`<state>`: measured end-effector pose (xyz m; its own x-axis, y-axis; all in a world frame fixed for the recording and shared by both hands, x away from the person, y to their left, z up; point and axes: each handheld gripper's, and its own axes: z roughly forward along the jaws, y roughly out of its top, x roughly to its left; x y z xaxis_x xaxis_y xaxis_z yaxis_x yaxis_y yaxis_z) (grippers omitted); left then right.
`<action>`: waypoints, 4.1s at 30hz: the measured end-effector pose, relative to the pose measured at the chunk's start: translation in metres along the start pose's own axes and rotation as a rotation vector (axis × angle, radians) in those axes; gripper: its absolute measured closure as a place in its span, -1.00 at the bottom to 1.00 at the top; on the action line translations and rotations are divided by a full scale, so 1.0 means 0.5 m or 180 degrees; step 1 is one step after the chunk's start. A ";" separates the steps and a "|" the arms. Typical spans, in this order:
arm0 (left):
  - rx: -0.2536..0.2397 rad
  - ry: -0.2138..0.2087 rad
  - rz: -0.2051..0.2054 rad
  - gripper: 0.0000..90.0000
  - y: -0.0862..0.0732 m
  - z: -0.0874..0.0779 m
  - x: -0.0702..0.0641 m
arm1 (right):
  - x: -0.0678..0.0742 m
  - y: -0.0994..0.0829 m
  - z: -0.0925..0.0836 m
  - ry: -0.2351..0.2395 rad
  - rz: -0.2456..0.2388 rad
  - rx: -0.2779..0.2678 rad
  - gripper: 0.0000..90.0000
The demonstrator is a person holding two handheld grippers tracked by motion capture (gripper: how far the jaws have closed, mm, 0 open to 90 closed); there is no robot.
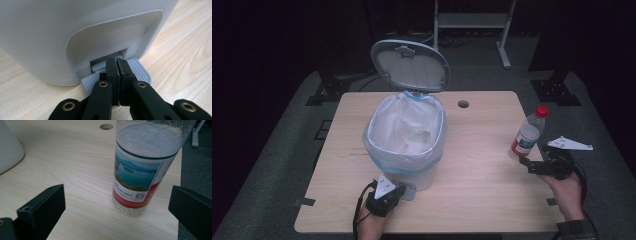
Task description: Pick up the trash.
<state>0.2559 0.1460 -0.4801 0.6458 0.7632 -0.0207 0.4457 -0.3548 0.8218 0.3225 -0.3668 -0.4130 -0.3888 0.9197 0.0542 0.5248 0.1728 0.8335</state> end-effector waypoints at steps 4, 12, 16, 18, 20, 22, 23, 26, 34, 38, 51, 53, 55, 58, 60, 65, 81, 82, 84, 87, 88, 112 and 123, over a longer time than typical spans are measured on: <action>-0.0001 0.0000 0.0000 0.99 0.000 0.000 0.000 | -0.008 0.007 0.002 -0.0011 0.0010 -0.0026 -1.00; -0.0002 0.0001 0.0001 0.99 0.000 0.000 0.000 | -0.022 0.020 0.012 -0.0006 0.0029 -0.0066 -1.00; 0.0000 0.0007 0.0008 0.99 0.000 0.000 -0.001 | -0.025 0.022 0.022 -0.0002 0.0022 -0.0073 -1.00; 0.0000 0.0004 0.0004 0.99 0.000 0.000 -0.001 | -0.027 0.022 0.028 -0.0006 0.0016 -0.0074 -1.00; -0.0002 0.0002 0.0002 0.99 0.000 0.000 0.000 | -0.030 0.022 0.035 -0.0009 0.0027 -0.0078 -1.00; -0.0001 0.0001 0.0001 0.99 0.000 0.000 0.000 | -0.035 0.022 0.040 0.0000 0.0028 -0.0080 -1.00; -0.0002 0.0000 0.0001 0.99 0.000 0.000 0.000 | -0.036 0.021 0.043 0.0008 0.0034 -0.0088 -1.00; 0.0000 0.0004 0.0004 0.99 0.000 0.000 -0.001 | -0.042 0.021 0.051 0.0046 0.0014 -0.0114 -1.00; -0.0001 0.0005 0.0005 0.99 0.000 0.000 -0.001 | -0.052 0.020 0.067 0.0103 -0.0002 -0.0199 -1.00; 0.0001 0.0009 0.0010 0.99 0.000 0.000 -0.001 | -0.058 0.019 0.074 0.0131 -0.0017 -0.0236 -1.00; 0.0002 0.0006 0.0007 0.99 0.000 0.000 -0.001 | -0.068 0.014 0.100 0.0172 -0.0054 -0.0321 -1.00; 0.0002 0.0010 0.0010 0.99 0.000 0.000 -0.001 | -0.068 0.012 0.104 0.0177 -0.0055 -0.0311 -1.00; 0.0002 0.0011 0.0017 0.99 0.000 0.000 -0.001 | -0.069 0.009 0.109 0.0185 -0.0062 -0.0304 -1.00; 0.0002 0.0012 0.0019 0.99 0.000 0.000 -0.001 | -0.071 0.005 0.114 0.0188 -0.0055 -0.0307 -1.00; 0.0002 0.0012 0.0018 0.98 0.000 0.000 -0.001 | -0.073 0.001 0.117 0.0193 -0.0048 -0.0292 -1.00; -0.0001 0.0016 0.0025 0.99 0.000 0.000 -0.002 | -0.077 -0.007 0.126 0.0220 -0.0033 -0.0274 -1.00; 0.0004 0.0024 0.0032 0.99 0.000 0.000 -0.002 | -0.077 -0.014 0.134 0.0227 0.0016 -0.0238 -0.75; 0.0001 0.0024 0.0032 0.99 0.000 0.000 -0.002 | -0.077 -0.015 0.135 0.0235 0.0009 -0.0240 -0.74; 0.0001 0.0025 0.0032 0.99 0.000 0.000 -0.002 | -0.076 -0.015 0.136 0.0226 0.0008 -0.0227 -0.73; 0.0000 0.0025 0.0032 0.98 0.000 0.000 -0.002 | -0.077 -0.016 0.137 0.0205 -0.0006 -0.0214 -0.71; -0.0002 0.0023 0.0031 0.99 0.000 0.000 -0.002 | -0.077 -0.017 0.137 0.0199 -0.0004 -0.0213 -0.69; 0.0005 0.0026 0.0034 0.99 0.000 0.000 -0.002 | -0.075 -0.021 0.113 0.0164 -0.0119 -0.0429 -0.36; 0.0004 0.0027 0.0035 0.99 0.000 0.000 -0.003 | -0.064 -0.004 0.091 0.0372 -0.0091 -0.0489 -0.36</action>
<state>0.2551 0.1451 -0.4800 0.6453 0.7639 -0.0069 0.4395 -0.3639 0.8212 0.3683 -0.3804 -0.4415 -0.4918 0.8665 0.0854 0.3942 0.1341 0.9092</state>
